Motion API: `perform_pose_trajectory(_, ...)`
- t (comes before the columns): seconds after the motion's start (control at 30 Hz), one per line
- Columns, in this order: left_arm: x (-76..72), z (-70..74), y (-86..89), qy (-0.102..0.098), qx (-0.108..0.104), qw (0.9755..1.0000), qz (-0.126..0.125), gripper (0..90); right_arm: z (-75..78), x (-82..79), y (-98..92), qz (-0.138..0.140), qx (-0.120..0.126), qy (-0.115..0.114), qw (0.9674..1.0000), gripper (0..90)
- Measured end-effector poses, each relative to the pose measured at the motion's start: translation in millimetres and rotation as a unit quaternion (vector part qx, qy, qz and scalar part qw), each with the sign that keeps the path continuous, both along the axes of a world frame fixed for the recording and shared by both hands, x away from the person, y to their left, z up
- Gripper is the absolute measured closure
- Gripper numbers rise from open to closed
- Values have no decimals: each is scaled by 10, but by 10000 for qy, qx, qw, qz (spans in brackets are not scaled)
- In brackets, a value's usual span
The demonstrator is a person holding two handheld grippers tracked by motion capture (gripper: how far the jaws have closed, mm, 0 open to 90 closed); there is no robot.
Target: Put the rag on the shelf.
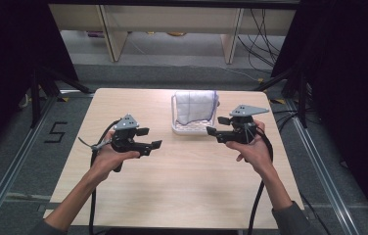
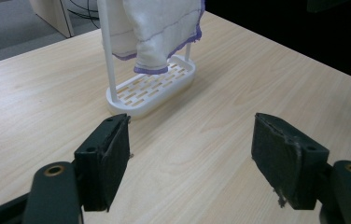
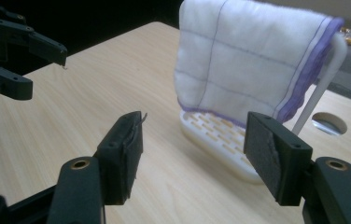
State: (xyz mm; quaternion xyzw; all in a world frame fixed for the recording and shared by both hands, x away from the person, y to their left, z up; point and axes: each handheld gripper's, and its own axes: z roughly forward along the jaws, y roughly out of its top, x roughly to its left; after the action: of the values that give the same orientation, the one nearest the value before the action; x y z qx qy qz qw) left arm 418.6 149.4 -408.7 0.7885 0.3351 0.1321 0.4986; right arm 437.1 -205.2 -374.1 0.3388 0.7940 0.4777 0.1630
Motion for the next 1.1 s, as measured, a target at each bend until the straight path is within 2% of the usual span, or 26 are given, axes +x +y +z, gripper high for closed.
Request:
perform_pose_trajectory(0.07, -47, -57, 8, 28, 7, 10000, -32, 275, -65, -42, 8, 12, 15, 127, 9999, 383)
perform_pose_trajectory(0.13, -77, -109, 4, 19, 53, 10000, -41, 272, -114, -45, 13, 71, -24, 78, 9999, 381)
perform_pose_trajectory(0.2, -101, -153, 6, 28, 97, 9999, -54, 267, -168, -75, 40, 60, 2, 194, 9998, 380)
perform_pose_trajectory(0.23, -116, -168, 6, 62, 108, 9999, -50, 266, -185, -55, 31, 139, -71, 63, 9999, 378)
perform_pose_trajectory(0.33, -154, -223, 5, 73, 157, 9998, -66, 257, -239, -76, 59, 167, 12, 224, 9996, 374)
perform_pose_trajectory(0.4, -164, -240, 9, 73, 172, 9998, -86, 246, -278, -69, 73, 178, 20, 197, 9996, 368)
perform_pose_trajectory(0.47, -194, -275, 6, 72, 182, 9998, -64, 243, -297, -76, 88, 178, 58, 279, 9994, 361)
perform_pose_trajectory(0.5, -219, -314, 15, 87, 208, 9997, -83, 240, -336, -61, 102, 230, -8, 211, 9995, 320)
perform_pose_trajectory(0.53, -237, -339, 15, 94, 207, 9997, -62, 237, -348, -80, 123, 141, 19, 374, 9992, 286)
perform_pose_trajectory(0.57, -258, -363, 21, 121, 253, 9996, -54, 236, -366, -80, 141, 121, 46, 415, 9991, 253)
perform_pose_trajectory(0.6, -279, -396, 18, 167, 224, 9996, -52, 235, -383, -69, 144, 158, -31, 312, 9994, 232)
perform_pose_trajectory(0.67, -327, -451, 18, 219, 288, 9993, -75, 234, -394, -114, 167, 125, -36, 457, 9989, 231)
perform_pose_trajectory(0.7, -354, -479, 18, 230, 295, 9992, -101, 234, -410, -99, 163, 218, -68, 301, 9993, 225)
perform_pose_trajectory(0.73, -377, -502, 22, 229, 320, 9991, -126, 234, -414, -129, 175, 184, -52, 446, 9988, 217)
perform_pose_trajectory(0.77, -398, -526, 25, 242, 311, 9991, -137, 234, -422, -132, 172, 193, -101, 350, 9991, 211)
perform_pose_trajectory(0.87, -453, -588, 50, 288, 344, 9988, -171, 234, -456, -186, 186, 147, 0, 464, 9988, 197)
perform_pose_trajectory(0.9, -469, -609, 58, 285, 357, 9988, -168, 234, -464, -194, 177, 162, -62, 414, 9990, 197)
perform_pose_trajectory(0.93, -479, -623, 75, 289, 427, 9984, -214, 234, -468, -228, 174, 105, -53, 490, 9987, 198)
perform_pose_trajectory(0.97, -496, -641, 72, 317, 349, 9987, -166, 234, -484, -244, 169, 126, -48, 469, 9988, 198)
perform_pose_trajectory(1.07, -527, -670, 95, 324, 358, 9986, -207, 234, -533, -312, 150, 160, -45, 514, 9985, 201)
perform_pose_trajectory(1.1, -541, -679, 101, 331, 373, 9985, -205, 234, -551, -324, 133, 163, -133, 464, 9987, 201)
